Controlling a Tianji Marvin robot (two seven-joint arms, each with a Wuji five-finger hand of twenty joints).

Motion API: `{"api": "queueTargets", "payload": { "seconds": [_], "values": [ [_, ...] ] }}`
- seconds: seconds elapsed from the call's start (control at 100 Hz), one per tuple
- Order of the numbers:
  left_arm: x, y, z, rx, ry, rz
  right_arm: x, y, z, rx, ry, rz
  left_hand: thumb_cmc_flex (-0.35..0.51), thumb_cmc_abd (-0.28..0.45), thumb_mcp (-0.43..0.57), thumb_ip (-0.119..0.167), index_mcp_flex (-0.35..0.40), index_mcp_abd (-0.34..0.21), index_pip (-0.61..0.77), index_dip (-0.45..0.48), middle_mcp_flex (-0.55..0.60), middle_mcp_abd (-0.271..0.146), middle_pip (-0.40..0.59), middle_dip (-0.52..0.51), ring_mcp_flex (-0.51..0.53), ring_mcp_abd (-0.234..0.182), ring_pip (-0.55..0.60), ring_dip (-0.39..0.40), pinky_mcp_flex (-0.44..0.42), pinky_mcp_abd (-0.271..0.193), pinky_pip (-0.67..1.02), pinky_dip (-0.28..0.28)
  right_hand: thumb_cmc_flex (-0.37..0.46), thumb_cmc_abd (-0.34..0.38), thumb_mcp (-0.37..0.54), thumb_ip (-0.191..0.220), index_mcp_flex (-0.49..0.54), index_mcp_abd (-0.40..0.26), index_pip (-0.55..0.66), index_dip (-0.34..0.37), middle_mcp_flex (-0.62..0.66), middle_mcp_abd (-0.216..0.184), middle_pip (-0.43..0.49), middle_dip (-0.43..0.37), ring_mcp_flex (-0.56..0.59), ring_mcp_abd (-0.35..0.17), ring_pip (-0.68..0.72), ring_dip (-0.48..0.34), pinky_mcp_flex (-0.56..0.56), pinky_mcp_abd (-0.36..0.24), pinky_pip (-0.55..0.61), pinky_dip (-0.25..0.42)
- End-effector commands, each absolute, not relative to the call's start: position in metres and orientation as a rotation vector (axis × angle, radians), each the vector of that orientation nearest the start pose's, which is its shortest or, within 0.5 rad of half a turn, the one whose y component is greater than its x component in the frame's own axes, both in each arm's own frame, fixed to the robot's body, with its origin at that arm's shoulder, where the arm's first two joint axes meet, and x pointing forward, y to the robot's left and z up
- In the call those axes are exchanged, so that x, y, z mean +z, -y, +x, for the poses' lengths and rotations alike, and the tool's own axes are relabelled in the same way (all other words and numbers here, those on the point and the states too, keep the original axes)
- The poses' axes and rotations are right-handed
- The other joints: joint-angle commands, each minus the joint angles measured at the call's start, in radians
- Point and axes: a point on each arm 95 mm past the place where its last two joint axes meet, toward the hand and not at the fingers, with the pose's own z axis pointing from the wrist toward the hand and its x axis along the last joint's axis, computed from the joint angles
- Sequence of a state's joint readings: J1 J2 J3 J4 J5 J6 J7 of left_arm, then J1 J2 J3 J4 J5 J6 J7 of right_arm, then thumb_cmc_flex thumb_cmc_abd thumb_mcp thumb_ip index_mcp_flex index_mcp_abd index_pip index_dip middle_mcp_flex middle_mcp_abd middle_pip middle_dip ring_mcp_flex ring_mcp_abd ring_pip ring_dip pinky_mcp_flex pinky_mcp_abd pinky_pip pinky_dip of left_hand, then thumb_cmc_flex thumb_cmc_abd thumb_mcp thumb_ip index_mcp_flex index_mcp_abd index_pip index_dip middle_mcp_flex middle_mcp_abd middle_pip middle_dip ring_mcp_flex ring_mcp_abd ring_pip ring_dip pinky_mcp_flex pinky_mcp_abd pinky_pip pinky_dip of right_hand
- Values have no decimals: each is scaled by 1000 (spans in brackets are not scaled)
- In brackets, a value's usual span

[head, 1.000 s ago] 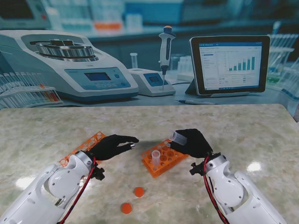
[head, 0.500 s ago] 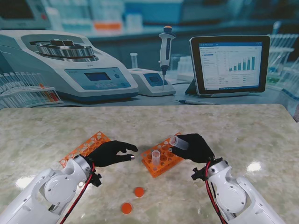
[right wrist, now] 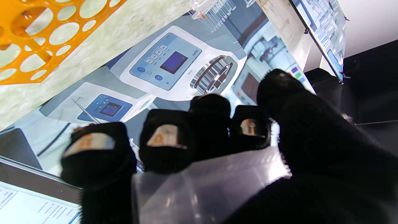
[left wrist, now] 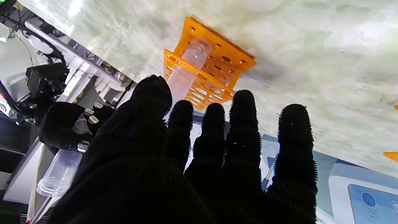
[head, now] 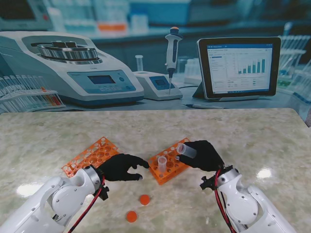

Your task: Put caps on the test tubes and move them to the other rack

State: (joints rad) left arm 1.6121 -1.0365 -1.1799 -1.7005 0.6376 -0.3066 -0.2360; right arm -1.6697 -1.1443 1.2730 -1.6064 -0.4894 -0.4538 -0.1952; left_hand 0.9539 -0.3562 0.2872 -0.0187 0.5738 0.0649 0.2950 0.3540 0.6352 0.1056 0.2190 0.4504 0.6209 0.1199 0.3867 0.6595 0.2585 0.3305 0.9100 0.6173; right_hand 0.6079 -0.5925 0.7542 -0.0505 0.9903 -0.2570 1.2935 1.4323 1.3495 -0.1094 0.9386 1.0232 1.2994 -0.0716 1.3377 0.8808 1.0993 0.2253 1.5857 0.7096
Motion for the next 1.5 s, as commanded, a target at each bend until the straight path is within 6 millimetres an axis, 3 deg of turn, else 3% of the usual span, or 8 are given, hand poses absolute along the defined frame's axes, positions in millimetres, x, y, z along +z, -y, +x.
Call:
{"api": "queueTargets", "payload": {
  "seconds": [0.0, 0.33, 0.39, 0.64, 1.49],
  "values": [
    [-326, 43, 358, -1864, -1864, -1347, -314, -13, 362, -2679, 1294, -1637, -14, -37, 39, -22, -3, -2, 12, -8, -42, -32, 11, 19, -12, -36, 10, 6, 7, -29, 41, 30, 36, 31, 40, 48, 67, -21, 83, 48, 23, -9, 6, 23, 20, -21, 24, 9, 18, 1, 31, 18],
    [-339, 47, 353, -1843, -1942, -1321, -312, -14, 360, -2689, 1288, -1630, -24, -88, 80, -27, 29, -49, 2, -27, -71, -41, 16, 33, -42, -48, 3, 8, -26, -44, 22, 23, 41, 31, 28, 48, 63, -21, 79, 51, 18, -7, 7, 22, 19, -16, 15, 7, 16, 3, 23, 19],
    [-340, 48, 353, -1836, -1957, -1310, -312, -14, 360, -2688, 1289, -1630, -47, -115, 143, -38, 33, -56, 13, -34, -76, -44, 16, 50, -51, -51, 7, 21, -38, -45, 7, 25, 40, 31, 25, 48, 62, -21, 78, 52, 17, -8, 7, 21, 19, -15, 13, 7, 16, 4, 22, 19],
    [-349, 53, 349, -1803, -2037, -1287, -312, -13, 360, -2687, 1293, -1629, -70, -137, 178, -46, 43, -95, 73, 3, -92, -47, 20, 71, -80, -55, 16, 39, -73, -46, -19, 32, 45, 33, 14, 46, 57, -21, 74, 54, 11, -7, 6, 20, 19, -11, 5, 4, 14, 6, 14, 19],
    [-367, 71, 341, -1692, -2198, -1232, -309, -10, 354, -2698, 1288, -1618, -108, -116, 136, -50, 31, -173, 144, 70, -123, -57, -9, 73, -166, -49, -19, 43, -208, -29, -118, 62, 50, 35, -6, 44, 51, -23, 67, 59, 5, -8, 4, 17, 19, -6, -2, 2, 13, 8, 6, 21]
  ]
}}
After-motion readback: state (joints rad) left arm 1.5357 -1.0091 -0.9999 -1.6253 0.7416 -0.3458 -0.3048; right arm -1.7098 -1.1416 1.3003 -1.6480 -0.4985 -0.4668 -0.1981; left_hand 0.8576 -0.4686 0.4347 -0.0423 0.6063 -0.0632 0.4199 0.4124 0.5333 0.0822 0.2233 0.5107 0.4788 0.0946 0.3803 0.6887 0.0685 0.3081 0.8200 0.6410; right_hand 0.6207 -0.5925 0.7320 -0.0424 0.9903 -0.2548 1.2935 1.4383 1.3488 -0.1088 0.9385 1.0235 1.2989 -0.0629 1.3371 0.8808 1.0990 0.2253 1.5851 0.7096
